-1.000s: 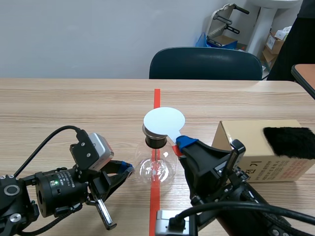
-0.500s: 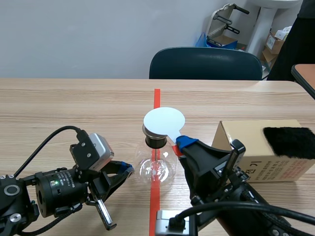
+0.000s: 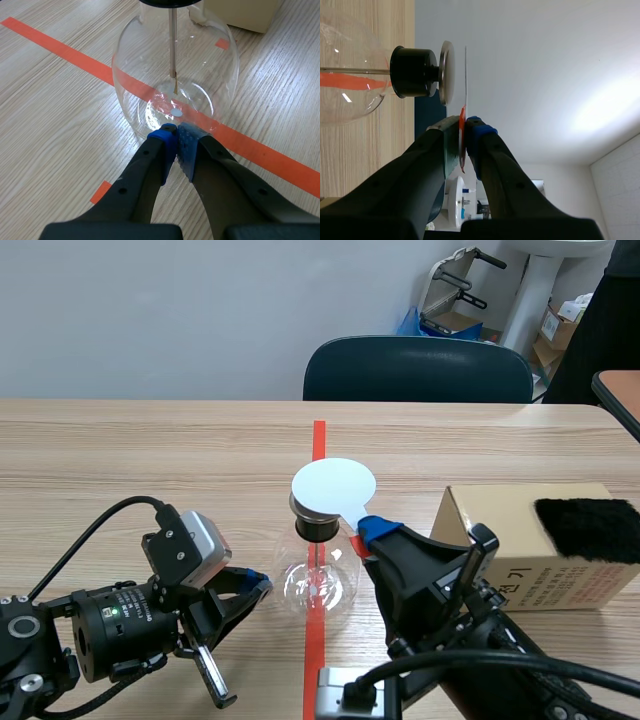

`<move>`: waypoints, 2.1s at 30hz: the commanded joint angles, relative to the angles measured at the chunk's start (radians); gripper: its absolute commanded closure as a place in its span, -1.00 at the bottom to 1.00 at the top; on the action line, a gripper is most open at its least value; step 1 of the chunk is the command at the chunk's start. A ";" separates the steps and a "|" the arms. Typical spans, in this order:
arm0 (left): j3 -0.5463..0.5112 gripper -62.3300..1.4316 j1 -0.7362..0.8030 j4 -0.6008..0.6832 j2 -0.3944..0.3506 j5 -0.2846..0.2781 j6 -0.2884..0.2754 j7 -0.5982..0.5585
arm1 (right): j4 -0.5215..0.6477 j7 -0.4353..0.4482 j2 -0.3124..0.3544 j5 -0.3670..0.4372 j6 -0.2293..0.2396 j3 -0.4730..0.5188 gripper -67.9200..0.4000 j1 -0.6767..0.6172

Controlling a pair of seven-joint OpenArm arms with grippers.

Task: Do the electroscope experiment

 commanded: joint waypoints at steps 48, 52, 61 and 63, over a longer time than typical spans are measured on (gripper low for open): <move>0.001 0.91 -0.005 0.013 0.008 -0.006 0.002 -0.010 | 0.016 -0.477 0.011 0.003 -0.011 0.006 0.94 0.011; 0.001 0.91 -0.005 0.013 0.008 -0.006 0.002 -0.010 | 0.016 -0.547 0.011 0.003 -0.011 0.006 0.94 0.011; 0.001 0.91 -0.005 0.013 0.008 -0.006 0.002 -0.010 | 0.016 -0.584 0.011 0.003 -0.011 0.006 0.94 0.011; 0.001 0.91 -0.005 0.013 0.008 -0.006 0.002 -0.010 | 0.016 -0.577 0.011 0.003 -0.011 0.006 0.94 0.011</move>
